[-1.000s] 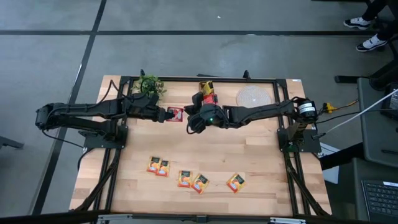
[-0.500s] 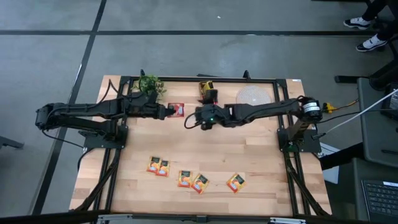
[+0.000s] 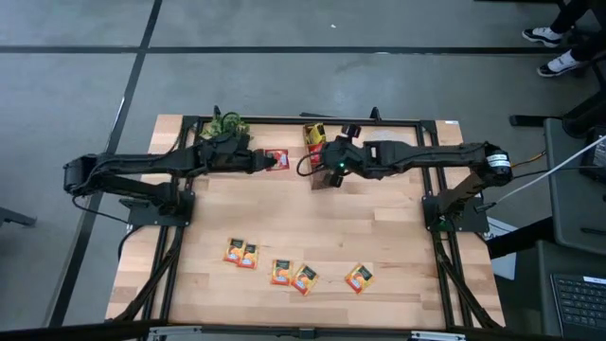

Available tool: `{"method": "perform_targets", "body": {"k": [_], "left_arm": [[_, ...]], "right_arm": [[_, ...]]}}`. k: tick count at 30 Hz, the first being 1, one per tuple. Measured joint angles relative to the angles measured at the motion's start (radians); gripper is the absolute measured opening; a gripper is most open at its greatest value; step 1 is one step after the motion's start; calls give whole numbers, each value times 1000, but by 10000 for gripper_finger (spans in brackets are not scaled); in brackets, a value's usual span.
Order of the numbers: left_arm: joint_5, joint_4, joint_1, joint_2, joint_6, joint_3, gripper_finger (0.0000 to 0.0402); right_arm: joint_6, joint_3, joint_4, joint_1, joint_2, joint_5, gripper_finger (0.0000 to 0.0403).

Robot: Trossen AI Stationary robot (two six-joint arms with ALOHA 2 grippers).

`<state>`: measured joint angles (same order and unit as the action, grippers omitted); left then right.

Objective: Pick & Place Tea
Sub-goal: Put the red tea bag into the middle section of the wooden organizer

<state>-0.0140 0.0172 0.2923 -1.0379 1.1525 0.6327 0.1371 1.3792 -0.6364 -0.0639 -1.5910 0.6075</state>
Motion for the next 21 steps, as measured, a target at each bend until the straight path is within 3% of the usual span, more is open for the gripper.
{"method": "perform_targets", "body": {"k": [5,21], "left_arm": [[8,36,25,-102,17,38,3],[101,-24,130,-383,-127,362,3]], "right_arm": [[0,0,-21,-5,18,1,146],[-1,-2,-173,-5,43,-6,146]]}}
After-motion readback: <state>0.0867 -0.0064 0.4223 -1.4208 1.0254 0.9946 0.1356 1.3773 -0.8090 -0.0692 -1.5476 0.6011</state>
